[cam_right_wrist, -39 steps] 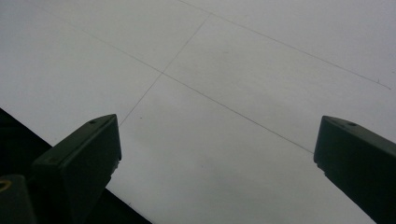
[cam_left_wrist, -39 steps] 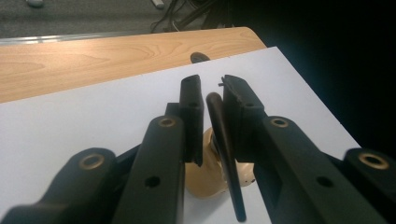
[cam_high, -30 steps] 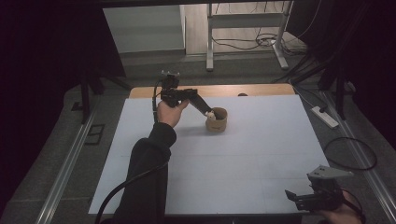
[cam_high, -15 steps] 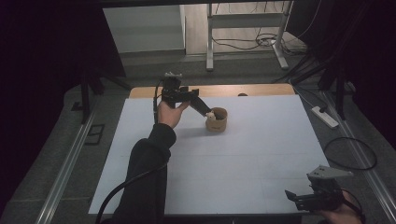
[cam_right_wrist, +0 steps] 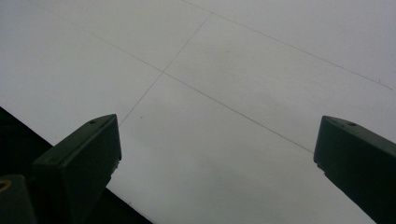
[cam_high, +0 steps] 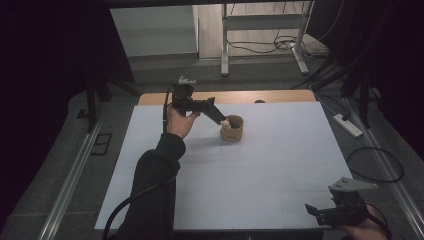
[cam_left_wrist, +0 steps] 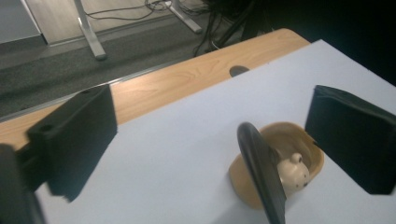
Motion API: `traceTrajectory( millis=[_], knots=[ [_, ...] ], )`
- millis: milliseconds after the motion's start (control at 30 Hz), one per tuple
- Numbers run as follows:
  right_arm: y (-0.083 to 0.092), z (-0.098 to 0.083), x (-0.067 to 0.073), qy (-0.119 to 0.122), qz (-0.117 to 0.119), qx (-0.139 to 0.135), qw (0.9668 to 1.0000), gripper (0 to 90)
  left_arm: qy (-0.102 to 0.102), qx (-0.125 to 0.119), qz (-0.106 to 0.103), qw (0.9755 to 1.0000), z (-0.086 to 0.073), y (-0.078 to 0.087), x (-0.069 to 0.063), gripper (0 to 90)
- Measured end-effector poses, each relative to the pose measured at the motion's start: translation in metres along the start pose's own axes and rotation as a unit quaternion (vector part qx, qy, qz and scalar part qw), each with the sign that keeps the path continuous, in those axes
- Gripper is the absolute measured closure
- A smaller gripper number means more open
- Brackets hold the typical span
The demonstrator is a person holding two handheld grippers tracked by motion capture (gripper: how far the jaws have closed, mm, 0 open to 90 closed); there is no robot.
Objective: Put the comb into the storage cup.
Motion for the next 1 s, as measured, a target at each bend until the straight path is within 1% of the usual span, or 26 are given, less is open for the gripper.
traceTrajectory(
  millis=[133,333,467,633,700,1000],
  knots=[
    [0.0,0.0,0.0,0.001,0.0,0.0,1.0,0.7,-0.012,0.0,-0.001,0.9999,-0.002,0.003,-0.002,0.0],
    [0.0,0.0,0.0,0.002,0.0,-0.001,1.0,0.7,-0.036,-0.009,0.007,0.9993,-0.004,0.01,-0.004,0.0],
    [0.0,0.0,0.0,0.003,-0.001,-0.001,1.0,0.7,-0.045,-0.016,0.01,0.9988,-0.006,0.015,-0.003,0.0],
    [0.0,0.0,0.0,0.003,-0.002,-0.001,1.0,0.8,-0.046,-0.023,0.01,0.9986,-0.009,0.021,-0.001,0.0],
    [0.0,0.0,0.0,0.004,-0.002,-0.001,1.0,0.7,-0.043,-0.026,0.009,0.9987,-0.01,0.023,-0.001,0.0],
    [0.0,0.0,0.0,0.004,-0.003,-0.001,1.0,0.7,-0.03,-0.029,-0.005,0.9991,-0.014,0.03,0.0,0.0]
  ],
)
Point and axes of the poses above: each handheld gripper's, and its own axes: y roughly backward along the jaws, z roughly out of its top, x roughly to its left, the point moved 8 cm from there along -y, roughly forward along the jaws, and after that the axes turned 4 degrees about z, right-handed, at the moved point
